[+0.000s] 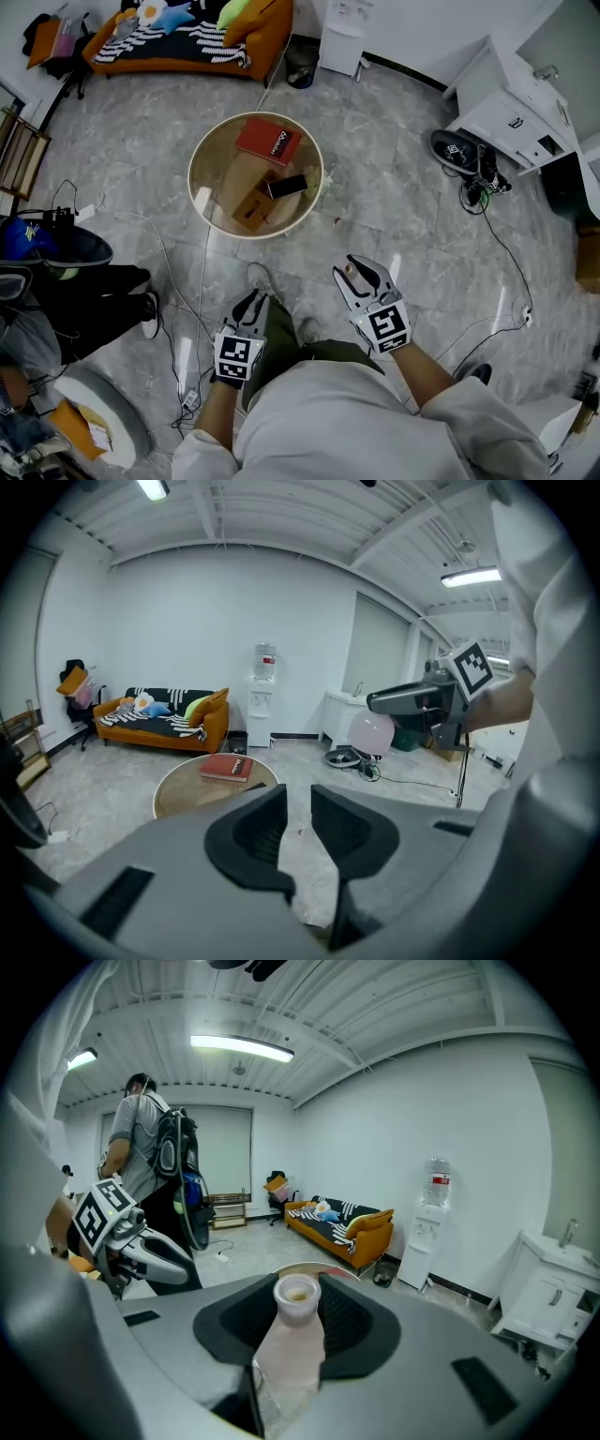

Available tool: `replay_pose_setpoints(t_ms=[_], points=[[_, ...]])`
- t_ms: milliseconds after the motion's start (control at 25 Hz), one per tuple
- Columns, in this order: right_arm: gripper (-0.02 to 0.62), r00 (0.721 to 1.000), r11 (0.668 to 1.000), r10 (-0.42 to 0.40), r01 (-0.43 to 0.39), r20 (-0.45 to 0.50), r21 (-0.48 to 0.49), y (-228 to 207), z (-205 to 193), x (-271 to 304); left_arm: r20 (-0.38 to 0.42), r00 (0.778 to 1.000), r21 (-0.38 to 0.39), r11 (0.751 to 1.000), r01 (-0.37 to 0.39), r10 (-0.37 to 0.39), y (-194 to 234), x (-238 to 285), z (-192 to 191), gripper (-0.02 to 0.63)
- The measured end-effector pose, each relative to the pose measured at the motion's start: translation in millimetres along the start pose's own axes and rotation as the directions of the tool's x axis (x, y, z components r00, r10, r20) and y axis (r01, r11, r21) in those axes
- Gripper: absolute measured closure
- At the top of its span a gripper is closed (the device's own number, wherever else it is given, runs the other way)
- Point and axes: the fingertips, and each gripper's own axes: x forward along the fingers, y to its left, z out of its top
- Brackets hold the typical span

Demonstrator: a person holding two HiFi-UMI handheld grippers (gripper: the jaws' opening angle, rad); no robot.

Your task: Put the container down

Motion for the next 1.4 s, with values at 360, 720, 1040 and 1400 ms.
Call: replay_pose_setpoints(t_ms=[360, 720, 1040, 1400], points=[[0.442, 0.999, 1.000, -0.020, 0.021, -0.047, 0.015, -27, 13, 99, -0.020, 0.999, 0.004, 0.999, 0.036, -0.036, 98, 59, 27, 0.522], [0.442, 0.998, 1.000, -0.022, 0.023, -0.054, 0.011, -40, 25, 207, -0.024, 0.999, 0.014, 0.999, 0.045, -0.044, 198, 111, 44, 0.522], [0.442, 0.997, 1.000, 0.007, -0.007, -0.072, -0.003, -40, 16, 290, -0.045, 0.998, 0.014, 0.999, 0.033, -0.033, 261, 154, 33, 0.522], [0.442, 0.994, 0.997, 0.081, -0.082, -0.080, -0.011, -41, -17, 395, -0.064, 0.998, 0.022, 1.000, -0.013, 0.014, 322, 210, 13, 0.522]])
